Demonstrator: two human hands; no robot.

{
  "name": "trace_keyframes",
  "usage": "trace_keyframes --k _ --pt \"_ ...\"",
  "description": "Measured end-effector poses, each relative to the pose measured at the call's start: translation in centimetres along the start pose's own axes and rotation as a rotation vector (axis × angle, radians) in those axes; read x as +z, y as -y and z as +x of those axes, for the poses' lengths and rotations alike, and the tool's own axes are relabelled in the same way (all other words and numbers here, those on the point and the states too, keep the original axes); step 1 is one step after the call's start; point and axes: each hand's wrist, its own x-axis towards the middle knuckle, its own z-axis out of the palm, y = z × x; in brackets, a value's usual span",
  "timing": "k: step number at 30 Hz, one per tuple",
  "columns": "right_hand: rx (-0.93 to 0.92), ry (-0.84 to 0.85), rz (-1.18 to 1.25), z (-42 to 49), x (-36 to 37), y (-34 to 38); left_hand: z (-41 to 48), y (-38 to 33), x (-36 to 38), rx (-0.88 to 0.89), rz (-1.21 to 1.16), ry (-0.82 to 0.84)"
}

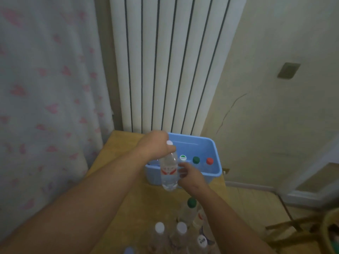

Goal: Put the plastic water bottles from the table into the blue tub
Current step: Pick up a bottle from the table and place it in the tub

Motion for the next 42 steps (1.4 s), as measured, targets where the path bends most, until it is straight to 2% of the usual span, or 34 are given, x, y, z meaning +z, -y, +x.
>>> trace_keyframes --k 7,11,22,32,35,42 --pt "-0.161 -0.183 0.144 3.5 -1.5 7.0 3.9 -0.1 -5.9 0.082 -0.054 -0.153" --pt "-0.185 -0.193 0.187 6.1 -2.4 9.7 6.5 0.5 -7.4 0.125 -0.084 -0.212" --pt "-0.066 -0.225 0.174 13.2 -2.5 6.6 12.1 1.3 -2.4 0.142 -0.160 -0.107" --pt "0.049 -0.019 0.159 19.9 -2.3 1.8 18.1 2.0 5.0 0.014 -0.096 0.042" --pt "0.094 0.069 0.116 21.5 -1.4 0.6 18.8 3.3 7.8 -0.039 -0.076 0.091" --pt "0.138 0.156 0.003 23.7 0.7 -2.5 19.7 4.7 12.0 -0.075 -0.045 0.235"
